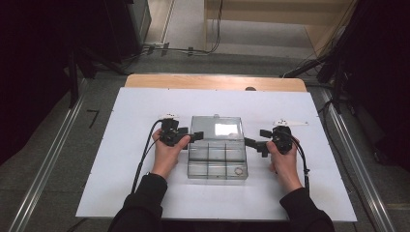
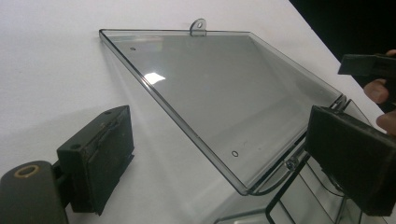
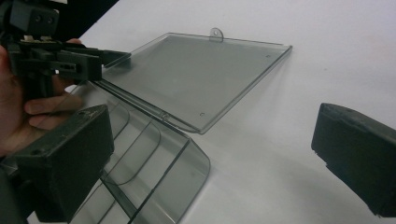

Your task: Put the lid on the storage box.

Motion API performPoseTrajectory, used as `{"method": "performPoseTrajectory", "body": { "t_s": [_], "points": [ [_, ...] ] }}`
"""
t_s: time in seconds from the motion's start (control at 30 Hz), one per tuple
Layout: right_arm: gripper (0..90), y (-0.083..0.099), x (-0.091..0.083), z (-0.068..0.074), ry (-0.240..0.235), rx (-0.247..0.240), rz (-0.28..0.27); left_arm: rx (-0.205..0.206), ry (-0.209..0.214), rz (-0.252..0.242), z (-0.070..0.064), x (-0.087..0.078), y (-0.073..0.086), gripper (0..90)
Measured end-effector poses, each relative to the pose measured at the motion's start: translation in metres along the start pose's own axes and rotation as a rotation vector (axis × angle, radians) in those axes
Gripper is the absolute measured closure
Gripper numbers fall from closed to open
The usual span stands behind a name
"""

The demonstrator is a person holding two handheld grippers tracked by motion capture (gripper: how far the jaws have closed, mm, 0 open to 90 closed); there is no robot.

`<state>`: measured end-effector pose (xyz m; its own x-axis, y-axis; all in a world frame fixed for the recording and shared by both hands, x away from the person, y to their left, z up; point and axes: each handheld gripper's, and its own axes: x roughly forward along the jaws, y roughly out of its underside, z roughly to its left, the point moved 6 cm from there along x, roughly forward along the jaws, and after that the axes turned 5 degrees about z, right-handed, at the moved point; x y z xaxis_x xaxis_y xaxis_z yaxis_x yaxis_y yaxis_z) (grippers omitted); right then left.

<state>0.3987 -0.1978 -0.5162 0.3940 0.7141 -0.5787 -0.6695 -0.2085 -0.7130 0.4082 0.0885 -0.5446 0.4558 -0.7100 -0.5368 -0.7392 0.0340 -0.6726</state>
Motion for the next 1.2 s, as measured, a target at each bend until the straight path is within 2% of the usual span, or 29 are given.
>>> {"method": "performPoseTrajectory", "body": {
  "t_s": [0.17,0.33,0.6,0.73,0.8,0.9,1.1,1.2],
  "points": [
    [0.0,-0.005,0.009,0.0,-0.012,0.018,0.022,-0.002,0.006,0.003,0.0,0.0,0.0,7.8],
    [4.6,-0.01,0.019,0.001,-0.001,0.039,0.041,-0.009,0.002,0.001,0.001,0.0,0.0,8.3],
    [21.1,-0.013,0.034,0.0,0.024,0.099,0.061,-0.017,0.005,0.001,0.001,0.001,0.0,11.8],
    [30.5,-0.01,0.04,-0.004,0.039,0.141,0.078,-0.018,0.004,0.001,0.001,0.001,0.0,13.5],
    [36.5,-0.009,0.042,-0.006,0.045,0.147,0.08,-0.016,0.002,0.004,0.001,0.001,0.0,14.6],
    [38.9,-0.009,0.043,-0.007,0.033,0.168,0.078,-0.021,0.003,0.004,0.001,0.001,0.0,15.4],
    [41.9,-0.008,0.046,-0.004,0.009,0.168,0.081,-0.012,0.015,0.001,0.0,0.001,0.0,21.1],
    [44.0,-0.008,0.046,-0.004,0.016,0.168,0.076,-0.009,0.017,0.001,0.0,0.001,0.0,25.8]
  ]
}}
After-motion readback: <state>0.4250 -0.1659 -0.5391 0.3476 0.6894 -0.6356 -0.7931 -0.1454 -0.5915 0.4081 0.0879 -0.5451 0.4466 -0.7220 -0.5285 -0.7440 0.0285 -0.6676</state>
